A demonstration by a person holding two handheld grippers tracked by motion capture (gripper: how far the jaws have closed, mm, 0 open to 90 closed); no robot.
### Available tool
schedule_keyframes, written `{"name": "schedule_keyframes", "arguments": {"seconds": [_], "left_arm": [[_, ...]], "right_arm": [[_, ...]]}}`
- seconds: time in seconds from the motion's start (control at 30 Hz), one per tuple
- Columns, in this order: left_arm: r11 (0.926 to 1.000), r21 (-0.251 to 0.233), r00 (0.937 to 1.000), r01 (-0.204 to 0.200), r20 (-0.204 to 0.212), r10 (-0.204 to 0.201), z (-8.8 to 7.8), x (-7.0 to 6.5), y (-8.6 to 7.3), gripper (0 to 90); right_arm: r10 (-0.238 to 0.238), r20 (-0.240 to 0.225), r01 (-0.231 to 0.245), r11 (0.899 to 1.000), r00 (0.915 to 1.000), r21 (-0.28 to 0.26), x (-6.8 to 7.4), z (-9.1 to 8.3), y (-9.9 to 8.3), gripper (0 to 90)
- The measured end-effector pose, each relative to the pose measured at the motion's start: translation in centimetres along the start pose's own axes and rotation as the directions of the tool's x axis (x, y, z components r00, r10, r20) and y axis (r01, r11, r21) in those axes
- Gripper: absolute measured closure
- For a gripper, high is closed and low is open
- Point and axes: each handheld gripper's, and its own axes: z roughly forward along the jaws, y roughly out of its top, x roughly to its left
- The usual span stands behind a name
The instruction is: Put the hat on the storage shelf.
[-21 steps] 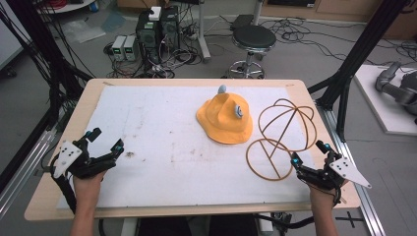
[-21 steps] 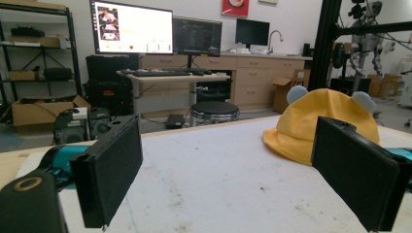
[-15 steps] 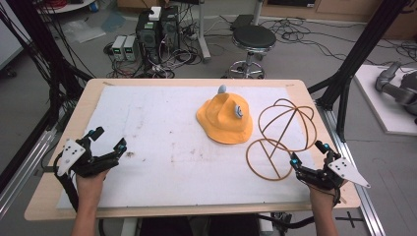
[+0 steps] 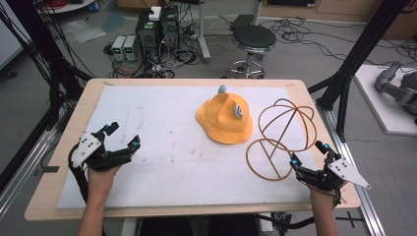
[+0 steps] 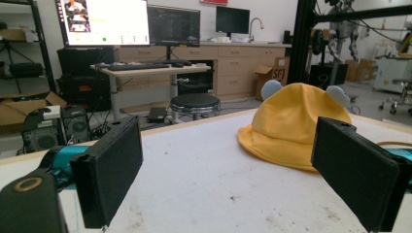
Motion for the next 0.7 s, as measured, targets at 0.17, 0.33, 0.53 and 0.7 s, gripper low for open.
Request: {"name": "schedule_keyframes", "arguments": {"seconds": [0.17, 0.33, 0.53, 0.7], "left_arm": [[1.0, -0.008, 0.9993, 0.003, 0.038, -0.002, 1.3, -0.7, 1.2, 11.9], [0.9996, 0.013, 0.9975, -0.024, 0.067, 0.023, 3.6, -1.9, 2.0, 11.9], [0.9996, 0.004, 0.9949, -0.029, 0.097, 0.029, 6.1, -3.4, 2.7, 12.0], [0.9992, 0.023, 0.9929, -0.034, 0.114, 0.032, 8.2, -4.3, 3.1, 12.4]], "right_arm": [[0.002, -0.001, -0.002, 1.0, 1.0, -0.002, 0.1, 0.1, 0.0, 4.4], [0.005, -0.007, -0.006, 1.0, 1.0, -0.007, 0.2, 0.6, 0.1, 4.4], [0.002, -0.016, -0.002, 1.0, 0.9999, 0.0, 0.4, 1.1, -0.1, 4.4], [-0.007, -0.022, 0.007, 1.0, 0.9997, 0.005, 0.6, 1.2, 0.0, 4.4]]}}
